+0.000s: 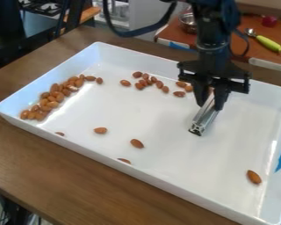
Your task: Sweep into pile
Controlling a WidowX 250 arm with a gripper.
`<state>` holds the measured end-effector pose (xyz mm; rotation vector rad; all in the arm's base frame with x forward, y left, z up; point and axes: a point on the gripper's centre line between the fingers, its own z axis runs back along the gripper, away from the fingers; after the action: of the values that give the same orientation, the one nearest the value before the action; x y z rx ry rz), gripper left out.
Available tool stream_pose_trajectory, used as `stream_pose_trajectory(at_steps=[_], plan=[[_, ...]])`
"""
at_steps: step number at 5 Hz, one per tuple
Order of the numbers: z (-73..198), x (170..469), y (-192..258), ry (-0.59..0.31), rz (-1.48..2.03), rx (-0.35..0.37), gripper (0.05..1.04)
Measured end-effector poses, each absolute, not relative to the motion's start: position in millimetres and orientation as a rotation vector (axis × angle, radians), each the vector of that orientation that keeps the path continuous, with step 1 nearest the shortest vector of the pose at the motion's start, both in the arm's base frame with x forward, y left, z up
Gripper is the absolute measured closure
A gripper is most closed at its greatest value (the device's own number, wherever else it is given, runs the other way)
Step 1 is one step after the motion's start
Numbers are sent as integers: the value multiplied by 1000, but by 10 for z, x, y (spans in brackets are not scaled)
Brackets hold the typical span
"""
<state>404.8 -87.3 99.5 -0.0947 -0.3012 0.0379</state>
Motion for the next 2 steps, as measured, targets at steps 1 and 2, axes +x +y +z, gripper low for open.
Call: stream_pose_trajectory(at_steps=[1,2], plan=[[1039,4001,-526,-296,89,-117,765],[1080,3933,-326,-298,109,-134,765]])
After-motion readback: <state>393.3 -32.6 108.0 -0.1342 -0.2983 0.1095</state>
